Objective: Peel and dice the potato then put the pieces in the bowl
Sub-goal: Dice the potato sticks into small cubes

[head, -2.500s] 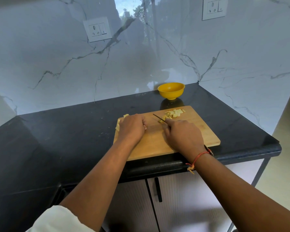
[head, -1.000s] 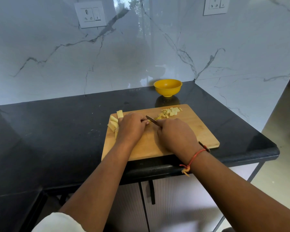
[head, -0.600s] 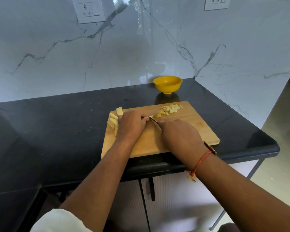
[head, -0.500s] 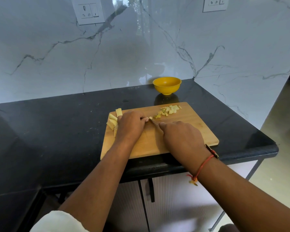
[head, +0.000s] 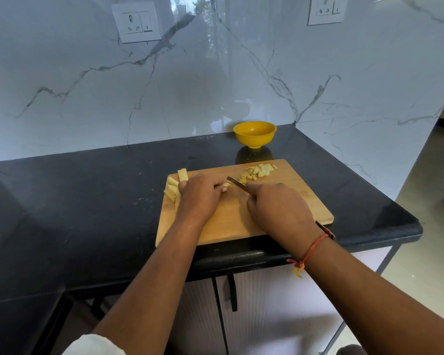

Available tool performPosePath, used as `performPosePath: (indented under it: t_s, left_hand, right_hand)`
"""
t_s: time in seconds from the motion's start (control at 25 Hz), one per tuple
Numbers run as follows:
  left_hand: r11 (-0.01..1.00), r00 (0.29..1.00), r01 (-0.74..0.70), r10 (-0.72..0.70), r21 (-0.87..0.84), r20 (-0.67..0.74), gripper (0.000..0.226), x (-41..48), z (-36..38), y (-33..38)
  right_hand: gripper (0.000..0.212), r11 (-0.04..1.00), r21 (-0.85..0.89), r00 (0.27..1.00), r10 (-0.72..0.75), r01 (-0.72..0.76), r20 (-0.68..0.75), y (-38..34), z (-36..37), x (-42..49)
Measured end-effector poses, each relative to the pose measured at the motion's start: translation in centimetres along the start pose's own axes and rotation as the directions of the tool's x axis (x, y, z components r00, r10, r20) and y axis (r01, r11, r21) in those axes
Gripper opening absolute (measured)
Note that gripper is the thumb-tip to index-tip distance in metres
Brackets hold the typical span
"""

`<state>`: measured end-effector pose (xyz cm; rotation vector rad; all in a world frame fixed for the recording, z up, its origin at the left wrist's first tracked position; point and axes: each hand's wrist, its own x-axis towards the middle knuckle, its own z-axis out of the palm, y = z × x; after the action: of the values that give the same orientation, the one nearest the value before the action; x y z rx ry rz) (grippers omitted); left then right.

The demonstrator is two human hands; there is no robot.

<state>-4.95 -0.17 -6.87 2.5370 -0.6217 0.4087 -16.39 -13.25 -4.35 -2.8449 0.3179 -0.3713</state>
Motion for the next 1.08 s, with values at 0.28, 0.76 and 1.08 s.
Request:
performPosePath:
  t_s: [0.28,0.76,1.08]
  left_hand:
    - [0.986,0.999,0.034,-0.039,-0.163,-0.027,0.017,0.0,0.4,-0.4]
    - [0.974,0.996,0.050,-0.066,-0.222,-0.065,0.025,0.0,0.4,-0.2]
    - [0.977,0.998,0.042,-0.053,-0.208,-0.045,0.023,0.0,0.2,-0.2]
  right_hand:
    - [0.035,0.999,0.033,0.999,-0.016,0.017,-0.039,-0.6,0.4,0.8]
    - [0.032,0.997,0.051,0.993,0.050,-0.056,0.110,-1.4,1.7,1.7]
    - [0.048,0.985,-0.168,0.999,-0.019,0.025,0.038,-0.3,0.4,-0.9]
